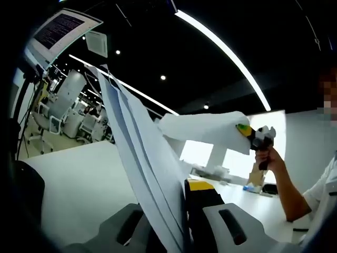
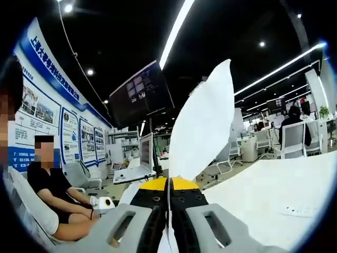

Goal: Organize the stack of printing papers by aligning and flattening the scattered papers on the table

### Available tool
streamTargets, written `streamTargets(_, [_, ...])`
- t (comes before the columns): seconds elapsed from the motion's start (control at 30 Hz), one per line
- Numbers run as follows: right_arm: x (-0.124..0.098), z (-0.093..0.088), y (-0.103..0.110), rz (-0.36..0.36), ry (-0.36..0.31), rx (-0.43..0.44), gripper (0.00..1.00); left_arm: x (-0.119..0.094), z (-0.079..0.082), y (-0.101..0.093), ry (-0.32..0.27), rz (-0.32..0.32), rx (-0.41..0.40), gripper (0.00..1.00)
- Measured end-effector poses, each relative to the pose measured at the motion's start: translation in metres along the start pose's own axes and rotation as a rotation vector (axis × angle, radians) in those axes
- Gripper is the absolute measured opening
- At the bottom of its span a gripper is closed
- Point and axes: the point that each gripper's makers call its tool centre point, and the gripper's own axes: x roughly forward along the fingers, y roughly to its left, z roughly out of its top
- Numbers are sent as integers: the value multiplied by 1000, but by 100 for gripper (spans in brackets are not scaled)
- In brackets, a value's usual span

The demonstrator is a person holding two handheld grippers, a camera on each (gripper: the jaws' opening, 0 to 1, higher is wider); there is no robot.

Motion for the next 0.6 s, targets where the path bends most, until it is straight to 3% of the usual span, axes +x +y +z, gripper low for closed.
streamTargets(0.43, [-3,1,19,47,-35,56,0,0,2,1,-11,2,-13,10])
streamTargets(0.6, [4,-12,12,-3,-16,36,0,2,2,6,-11,16,-46,9])
